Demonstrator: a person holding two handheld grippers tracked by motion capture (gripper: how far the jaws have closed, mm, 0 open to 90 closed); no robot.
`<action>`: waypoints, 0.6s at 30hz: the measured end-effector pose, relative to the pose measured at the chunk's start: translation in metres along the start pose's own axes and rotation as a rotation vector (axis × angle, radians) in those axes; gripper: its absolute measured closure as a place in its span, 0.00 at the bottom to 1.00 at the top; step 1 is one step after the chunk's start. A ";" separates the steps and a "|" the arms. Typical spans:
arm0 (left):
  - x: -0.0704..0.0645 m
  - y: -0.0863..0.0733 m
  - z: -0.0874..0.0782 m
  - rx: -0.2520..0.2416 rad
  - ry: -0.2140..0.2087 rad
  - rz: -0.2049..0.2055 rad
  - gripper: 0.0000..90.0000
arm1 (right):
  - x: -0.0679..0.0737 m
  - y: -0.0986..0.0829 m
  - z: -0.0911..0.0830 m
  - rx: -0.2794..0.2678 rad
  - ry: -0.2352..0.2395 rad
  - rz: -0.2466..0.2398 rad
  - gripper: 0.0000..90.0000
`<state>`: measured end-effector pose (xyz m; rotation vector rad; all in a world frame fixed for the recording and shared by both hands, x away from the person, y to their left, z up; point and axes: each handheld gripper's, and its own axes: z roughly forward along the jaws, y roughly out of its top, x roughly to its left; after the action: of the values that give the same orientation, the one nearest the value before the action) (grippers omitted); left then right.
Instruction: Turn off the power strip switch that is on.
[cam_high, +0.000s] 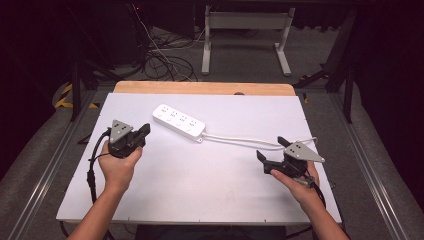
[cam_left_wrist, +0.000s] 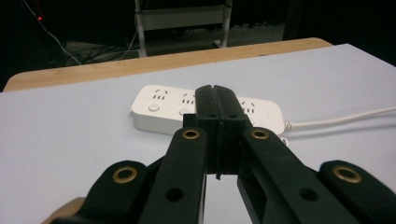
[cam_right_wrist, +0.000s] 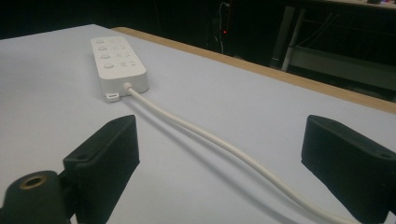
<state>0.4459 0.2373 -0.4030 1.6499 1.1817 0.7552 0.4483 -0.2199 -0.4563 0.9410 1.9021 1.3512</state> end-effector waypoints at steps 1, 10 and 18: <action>-0.001 0.002 0.003 0.001 -0.004 0.004 1.00 | 0.000 0.000 0.000 0.002 0.001 -0.001 0.13; -0.004 0.005 0.018 0.036 -0.010 0.038 1.00 | 0.000 0.000 0.000 0.007 -0.003 0.002 0.13; -0.011 0.010 0.032 0.071 -0.038 0.070 1.00 | 0.000 0.000 0.000 0.004 0.001 0.000 0.13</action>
<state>0.4731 0.2150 -0.4055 1.7646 1.1399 0.7300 0.4481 -0.2198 -0.4567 0.9419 1.9067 1.3487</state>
